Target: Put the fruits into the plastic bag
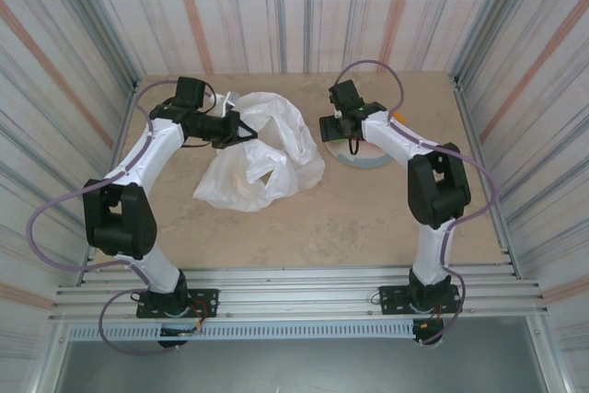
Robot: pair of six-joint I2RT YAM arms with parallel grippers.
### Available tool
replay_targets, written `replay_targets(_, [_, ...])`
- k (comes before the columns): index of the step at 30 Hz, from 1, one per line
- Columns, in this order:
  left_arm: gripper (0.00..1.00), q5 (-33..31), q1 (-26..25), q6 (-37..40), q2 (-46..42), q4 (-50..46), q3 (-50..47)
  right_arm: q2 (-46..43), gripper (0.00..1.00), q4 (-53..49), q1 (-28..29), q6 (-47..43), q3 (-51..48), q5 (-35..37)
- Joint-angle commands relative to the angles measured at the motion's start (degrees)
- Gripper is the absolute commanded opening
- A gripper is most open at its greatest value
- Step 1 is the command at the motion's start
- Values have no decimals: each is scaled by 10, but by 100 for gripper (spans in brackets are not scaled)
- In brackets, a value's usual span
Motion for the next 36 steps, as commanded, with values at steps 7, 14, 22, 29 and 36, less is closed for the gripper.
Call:
replay_targets(7, [0,2,1,9,-11,-9,-3,83,90,-71,-14,-36,91,12])
replay_targets(14, [0,2,1,10,-11,-9,-3,130,89,-81,-21,-41,132,0])
replay_targets(22, [0,2,1,9,-11,-9,-4,165,83,-82,-21,-49,158,-21])
replay_targets(29, [0,4,1,9,-11,-8,-4,170,73,-86,-21,-53,159,-22])
replay_targets(36, [0,6,1,8,-12,-8,-4,149,70,-85,-22,-52,149,-27])
